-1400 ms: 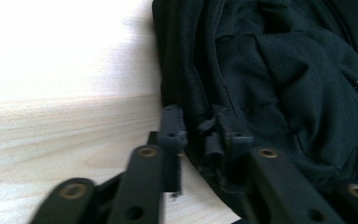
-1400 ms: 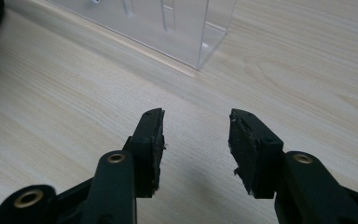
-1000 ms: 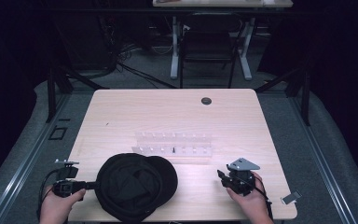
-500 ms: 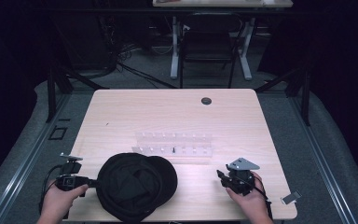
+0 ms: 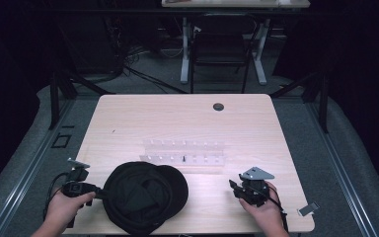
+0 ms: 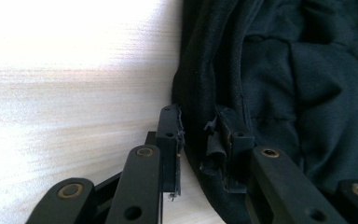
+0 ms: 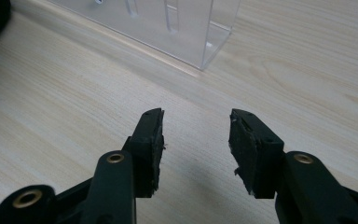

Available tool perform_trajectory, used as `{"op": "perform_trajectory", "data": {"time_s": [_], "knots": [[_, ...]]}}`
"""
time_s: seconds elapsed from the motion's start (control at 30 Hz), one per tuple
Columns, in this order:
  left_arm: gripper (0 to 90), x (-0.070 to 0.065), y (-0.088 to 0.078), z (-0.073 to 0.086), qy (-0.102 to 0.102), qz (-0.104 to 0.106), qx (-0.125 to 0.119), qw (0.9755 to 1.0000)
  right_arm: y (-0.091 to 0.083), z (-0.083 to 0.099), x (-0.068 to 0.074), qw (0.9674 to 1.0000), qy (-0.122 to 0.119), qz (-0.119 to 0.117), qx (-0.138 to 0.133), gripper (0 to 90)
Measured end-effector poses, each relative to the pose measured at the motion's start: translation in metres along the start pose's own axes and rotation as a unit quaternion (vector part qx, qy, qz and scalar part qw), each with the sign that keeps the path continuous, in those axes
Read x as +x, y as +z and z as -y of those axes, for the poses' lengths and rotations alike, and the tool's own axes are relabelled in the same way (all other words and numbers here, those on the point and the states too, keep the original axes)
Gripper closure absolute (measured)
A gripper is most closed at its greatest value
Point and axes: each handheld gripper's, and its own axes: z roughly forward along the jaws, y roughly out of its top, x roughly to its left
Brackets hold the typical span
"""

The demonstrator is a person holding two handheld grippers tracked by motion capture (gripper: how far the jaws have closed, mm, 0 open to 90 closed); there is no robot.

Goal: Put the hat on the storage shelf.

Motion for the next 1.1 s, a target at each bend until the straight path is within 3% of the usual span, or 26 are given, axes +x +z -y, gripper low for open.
{"op": "perform_trajectory", "data": {"time_s": [0.07,0.13,0.2,0.33,0.4,0.47,0.67,0.73,0.8,0.9,0.97,1.07,1.1], "knots": [[74.3,-0.002,0.002,0.0,-0.005,-0.002,-0.001,1.0,0.0,0.0,0.0,1.0,0.001,0.0,-0.001,54.5],[75.5,-0.002,0.004,-0.001,0.006,-0.008,-0.002,0.9999,0.0,0.0,0.0,1.0,0.001,-0.001,-0.001,54.5],[77.2,-0.004,0.005,-0.001,-0.002,-0.002,-0.005,1.0,0.0,0.0,0.001,1.0,0.001,-0.001,0.0,54.5],[79.7,-0.006,0.006,-0.002,0.01,-0.006,-0.004,0.9999,0.0,0.0,0.0,1.0,0.003,-0.004,0.0,54.5],[81.0,-0.009,0.007,-0.002,0.005,-0.007,-0.002,1.0,0.0,0.0,0.0,1.0,-0.001,-0.003,0.002,54.5],[82.4,-0.009,0.007,-0.003,0.015,-0.009,-0.002,0.9998,0.0,0.0,0.0,1.0,-0.001,-0.002,0.002,54.5],[84.2,-0.009,0.007,-0.004,0.018,-0.013,0.003,0.9998,0.0,0.0,0.0,1.0,-0.001,-0.003,0.002,54.5],[84.5,-0.011,0.006,-0.005,0.007,-0.007,0.003,1.0,0.0,0.0,0.0,1.0,0.0,-0.003,0.002,54.5],[84.8,-0.01,0.004,-0.006,0.011,-0.004,0.009,0.9999,0.0,0.0,0.0,1.0,0.002,-0.003,-0.001,54.5],[85.0,-0.01,0.0,-0.007,-0.006,0.011,0.008,0.9999,0.0,0.0,0.0,1.0,0.001,-0.004,0.002,54.5],[85.1,-0.01,-0.005,-0.008,0.002,0.017,0.013,0.9998,0.0,0.0,0.0,1.0,0.0,-0.004,0.001,54.5],[85.2,-0.013,-0.01,-0.009,-0.008,0.027,0.007,0.9996,0.0,0.0,0.0,1.0,0.001,-0.004,0.002,54.5],[85.2,-0.013,-0.013,-0.009,-0.002,0.031,0.009,0.9995,0.0,0.0,0.0,1.0,0.001,-0.004,0.002,54.5]]}}
